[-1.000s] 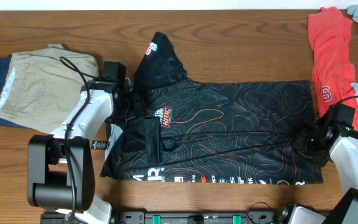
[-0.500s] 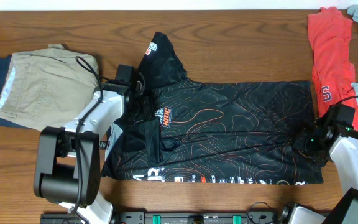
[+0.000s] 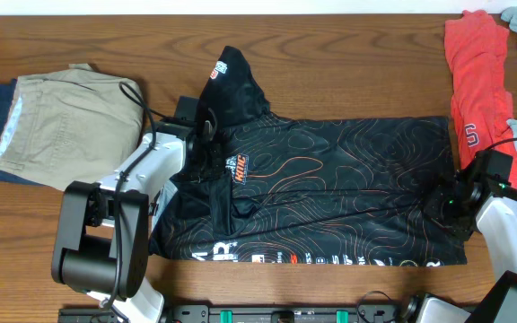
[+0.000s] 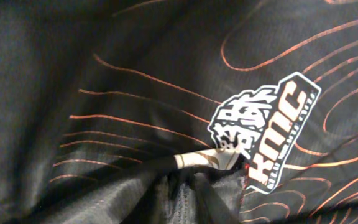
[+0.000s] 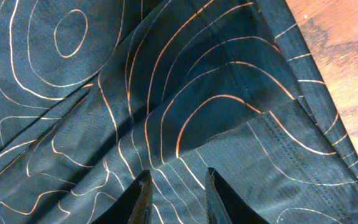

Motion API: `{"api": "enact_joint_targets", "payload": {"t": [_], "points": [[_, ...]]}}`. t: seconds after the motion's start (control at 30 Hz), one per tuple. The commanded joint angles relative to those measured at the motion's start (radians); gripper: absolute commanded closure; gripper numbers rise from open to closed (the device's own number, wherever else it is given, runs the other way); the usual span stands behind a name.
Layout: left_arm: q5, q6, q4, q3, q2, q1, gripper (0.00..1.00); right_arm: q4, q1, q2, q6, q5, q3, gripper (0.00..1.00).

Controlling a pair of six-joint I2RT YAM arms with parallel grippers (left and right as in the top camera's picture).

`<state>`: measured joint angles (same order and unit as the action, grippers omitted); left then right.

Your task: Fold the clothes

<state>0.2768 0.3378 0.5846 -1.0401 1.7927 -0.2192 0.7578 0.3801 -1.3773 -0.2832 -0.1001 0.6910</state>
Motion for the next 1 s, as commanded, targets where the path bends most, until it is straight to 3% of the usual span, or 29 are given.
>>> {"api": "enact_joint_targets", "payload": {"t": [0.0,0.3,0.63,0.97], "points": [[-0.032,-0.016,0.005,0.01,0.008,0.0,0.94,-0.001,-0.01,-0.003,0.008,0.006,0.013,0.73],[-0.051,-0.013,0.084,0.003,-0.076,0.003,0.94,-0.002,-0.01,-0.003,0.008,0.006,0.013,0.73],[-0.335,0.195,0.445,0.0,-0.286,0.044,0.94,-0.006,-0.01,-0.003,0.008,0.007,0.013,0.73],[-0.349,0.257,0.572,0.07,-0.283,0.044,0.93,-0.002,-0.01,-0.003,0.008,0.007,0.013,0.73]]}}
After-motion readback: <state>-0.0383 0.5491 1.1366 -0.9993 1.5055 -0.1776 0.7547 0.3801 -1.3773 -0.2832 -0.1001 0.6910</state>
